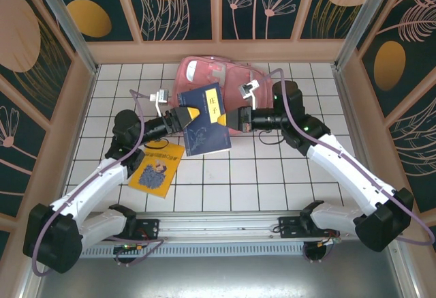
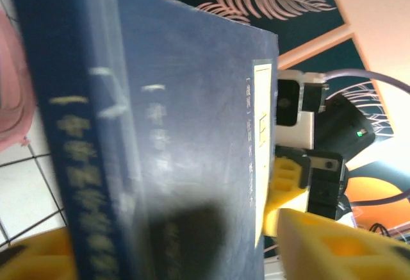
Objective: Pack the student bag
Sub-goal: Pick up the book from the bottom-center of the table.
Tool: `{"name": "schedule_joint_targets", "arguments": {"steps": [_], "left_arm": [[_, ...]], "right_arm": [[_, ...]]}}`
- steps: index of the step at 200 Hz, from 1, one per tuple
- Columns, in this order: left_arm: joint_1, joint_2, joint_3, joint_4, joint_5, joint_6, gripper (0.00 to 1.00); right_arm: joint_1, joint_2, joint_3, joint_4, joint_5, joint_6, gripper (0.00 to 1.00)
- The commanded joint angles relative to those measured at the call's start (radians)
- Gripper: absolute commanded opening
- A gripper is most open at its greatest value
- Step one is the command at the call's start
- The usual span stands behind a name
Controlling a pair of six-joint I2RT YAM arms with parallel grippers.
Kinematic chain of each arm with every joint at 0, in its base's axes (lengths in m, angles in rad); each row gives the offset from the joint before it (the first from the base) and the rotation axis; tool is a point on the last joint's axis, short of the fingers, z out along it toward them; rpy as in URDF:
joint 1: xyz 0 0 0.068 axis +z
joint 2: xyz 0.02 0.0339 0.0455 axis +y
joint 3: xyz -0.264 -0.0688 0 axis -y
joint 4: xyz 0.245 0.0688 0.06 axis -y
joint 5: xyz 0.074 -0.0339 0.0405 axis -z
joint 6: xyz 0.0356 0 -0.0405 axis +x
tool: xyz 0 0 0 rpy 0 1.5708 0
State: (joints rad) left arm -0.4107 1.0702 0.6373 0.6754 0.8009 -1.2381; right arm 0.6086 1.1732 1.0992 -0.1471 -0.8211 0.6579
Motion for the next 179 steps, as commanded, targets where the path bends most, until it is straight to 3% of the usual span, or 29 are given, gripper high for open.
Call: {"name": "schedule_joint_targets", "arguments": {"steps": [1,43,85,106,129,140,161,179], "left_arm": [[-0.001,-0.038,-0.006,0.177,0.034,-0.048,0.42],[0.000,-0.059,-0.002,0.051,-0.002,0.039,0.17],[0.000,-0.069,0.006,-0.034,-0.040,0.105,0.00],[-0.001,-0.068,0.020,-0.068,-0.050,0.132,0.00],[-0.001,-0.071,0.027,-0.069,-0.063,0.129,0.00],[0.000,-0.070,0.028,-0.058,-0.066,0.118,0.00],[0.000,-0.065,0.030,-0.034,-0.069,0.096,0.00],[-0.001,-0.061,0.031,-0.006,-0.093,0.073,0.00]], "right_arm": [[-0.017,-0.018,0.028,0.052,-0.001,0.006,0.00],[-0.044,-0.013,0.019,0.029,0.024,0.007,0.00],[-0.045,-0.009,0.048,-0.013,0.035,-0.004,0.00],[-0.043,-0.010,0.068,-0.034,0.054,-0.007,0.16],[-0.040,-0.014,0.074,-0.029,0.046,0.006,0.51],[-0.037,-0.019,0.070,-0.021,0.043,0.008,0.62],[-0.036,-0.028,0.070,-0.063,0.105,-0.024,0.72],[-0.039,-0.054,0.061,-0.116,0.249,-0.053,0.79]]}}
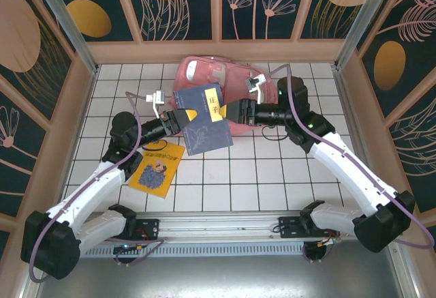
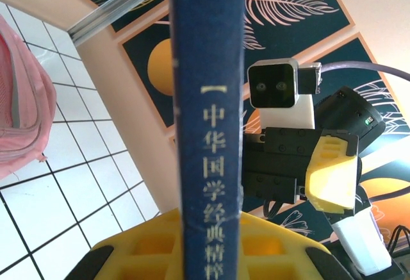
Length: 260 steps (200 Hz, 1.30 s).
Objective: Pack the student bag
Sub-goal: Pick up the book from the bottom-center of the table.
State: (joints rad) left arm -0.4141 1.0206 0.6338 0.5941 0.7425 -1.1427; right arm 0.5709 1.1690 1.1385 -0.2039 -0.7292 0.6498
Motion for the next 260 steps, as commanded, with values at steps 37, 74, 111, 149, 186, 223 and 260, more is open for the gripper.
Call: {"name": "schedule_joint_targets", "arguments": {"steps": [37,74,111,149,186,223,260], "left_arm": [[0.003,0.010,0.042,0.255,-0.206,-0.136,0.00],[-0.015,0.062,0.028,0.482,-0.444,-0.246,0.00],[-0.080,0.177,0.140,0.529,-0.484,-0.252,0.00],[-0.122,0.212,0.151,0.558,-0.543,-0.261,0.00],[-0.147,0.225,0.140,0.593,-0.537,-0.277,0.00],[-0.164,0.217,0.112,0.587,-0.559,-0.266,0.00],[-0.178,0.228,0.101,0.600,-0.566,-0.266,0.00]], "right_arm": [[-0.018,-0.197,-0.193,0.109,0.383,0.123,0.93],[0.050,-0.287,-0.523,0.817,0.328,0.349,0.90],[0.231,-0.228,-0.536,1.041,0.474,0.206,0.93],[0.249,-0.114,-0.472,1.149,0.531,0.196,0.93],[0.198,-0.008,-0.419,1.227,0.531,0.278,0.88],[0.198,0.091,-0.312,1.242,0.499,0.317,0.60],[0.205,0.124,-0.292,1.236,0.553,0.340,0.29]]}}
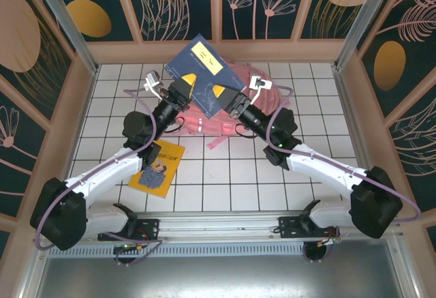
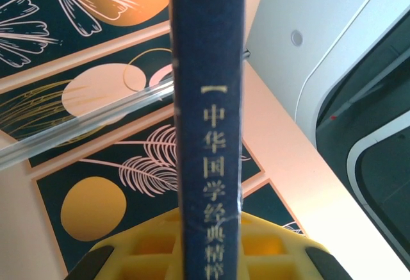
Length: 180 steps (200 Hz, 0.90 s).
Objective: Pack the student bag
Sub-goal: Pick up the book from the bottom-center of the table, then open the student bag at the top-center of the table.
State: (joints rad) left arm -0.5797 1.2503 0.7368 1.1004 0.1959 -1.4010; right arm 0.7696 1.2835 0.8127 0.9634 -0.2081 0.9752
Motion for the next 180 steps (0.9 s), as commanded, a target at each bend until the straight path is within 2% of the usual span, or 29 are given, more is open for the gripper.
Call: {"name": "schedule_joint_targets", "arguments": {"steps": [1,18,30,32,48,57,64,83,99,130,152,180], "left_arm": [[-0.012,-0.001,-0.003,0.094,-0.019,-0.007,0.00],[-0.015,0.010,-0.002,0.096,-0.012,-0.006,0.00],[-0.015,0.014,0.007,0.051,-0.001,0.006,0.00],[-0.015,0.014,0.010,0.035,0.001,0.011,0.03],[-0.016,0.006,0.055,-0.144,0.015,0.104,0.44],[-0.015,0.008,0.103,-0.283,0.024,0.188,0.56],[-0.016,0.025,0.159,-0.394,0.040,0.264,0.60],[-0.015,0.133,0.346,-0.681,0.085,0.425,0.63],[-0.016,0.254,0.466,-0.822,0.106,0.487,0.64],[-0.016,0.575,0.800,-1.068,0.184,0.595,0.60],[-0.017,0.774,1.046,-1.215,0.193,0.642,0.61],[-0.017,0.997,1.329,-1.383,0.179,0.686,0.61]], "right_arm": [[0.007,0.010,0.034,0.069,0.032,0.014,0.27],[0.003,0.010,0.039,0.054,0.047,0.010,0.00],[-0.007,-0.009,0.039,0.018,0.054,-0.002,0.00],[-0.009,-0.014,0.038,0.013,0.058,-0.004,0.00],[-0.048,-0.091,0.001,-0.102,0.115,-0.032,0.00],[-0.087,-0.146,-0.023,-0.198,0.144,-0.050,0.00],[-0.123,-0.194,-0.033,-0.297,0.165,-0.071,0.00],[-0.214,-0.303,-0.022,-0.615,0.220,-0.149,0.00],[-0.260,-0.382,-0.012,-0.849,0.368,-0.217,0.00],[-0.356,-0.520,-0.035,-1.120,0.599,-0.217,0.00],[-0.457,-0.596,-0.057,-1.183,0.553,-0.229,0.00],[-0.520,-0.652,-0.079,-1.220,0.500,-0.252,0.00]]}}
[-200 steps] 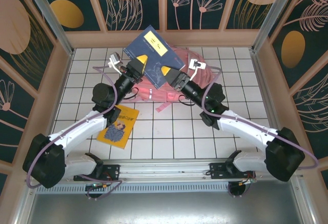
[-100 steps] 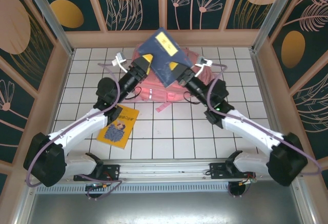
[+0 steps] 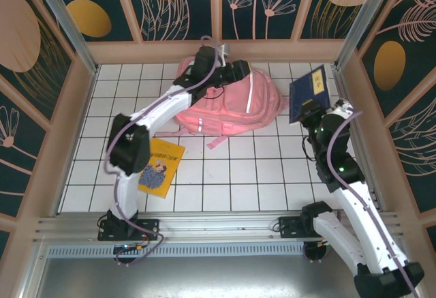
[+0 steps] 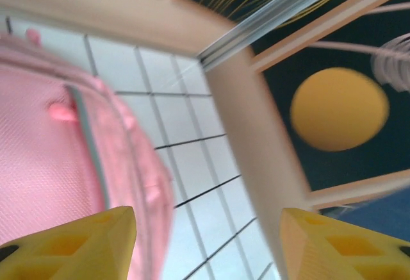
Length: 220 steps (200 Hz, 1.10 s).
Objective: Pack the student bag
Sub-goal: Open the student bag at the top-center of the table.
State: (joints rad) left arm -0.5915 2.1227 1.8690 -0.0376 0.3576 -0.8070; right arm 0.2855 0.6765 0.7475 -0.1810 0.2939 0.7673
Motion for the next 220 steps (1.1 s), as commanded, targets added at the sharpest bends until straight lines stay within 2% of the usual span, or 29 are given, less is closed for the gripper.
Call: {"name": "schedule_joint_targets", "arguments": {"steps": [1,25,53,135,155,169,196,207,220], "left_arm": [[-0.005,0.131,0.206,-0.251,0.019,0.092,0.61],[-0.005,0.261,0.337,-0.288,0.084,0.074,0.58],[-0.007,0.305,0.317,-0.199,0.173,0.043,0.55],[-0.028,0.343,0.307,-0.163,0.219,0.026,0.47],[-0.028,0.362,0.294,-0.156,0.222,0.002,0.40],[-0.030,0.377,0.294,-0.149,0.227,-0.013,0.39],[-0.032,0.401,0.330,-0.178,0.210,-0.006,0.29],[-0.033,0.408,0.351,-0.202,0.193,0.010,0.20],[-0.033,0.405,0.372,-0.242,0.165,0.034,0.03]], "right_arm": [[-0.036,-0.046,-0.014,-0.077,-0.002,-0.045,0.00],[-0.058,-0.061,-0.031,-0.081,-0.029,-0.068,0.00],[-0.073,-0.060,-0.056,-0.064,-0.061,-0.077,0.00],[-0.140,-0.023,-0.125,-0.009,-0.199,-0.054,0.00],[-0.158,-0.020,-0.132,-0.002,-0.233,-0.039,0.00],[-0.168,-0.019,-0.134,0.003,-0.250,-0.036,0.00],[-0.181,-0.017,-0.141,0.001,-0.264,-0.035,0.00],[-0.187,-0.018,-0.145,0.002,-0.272,-0.033,0.00],[-0.191,-0.018,-0.150,0.003,-0.274,-0.032,0.00]]}}
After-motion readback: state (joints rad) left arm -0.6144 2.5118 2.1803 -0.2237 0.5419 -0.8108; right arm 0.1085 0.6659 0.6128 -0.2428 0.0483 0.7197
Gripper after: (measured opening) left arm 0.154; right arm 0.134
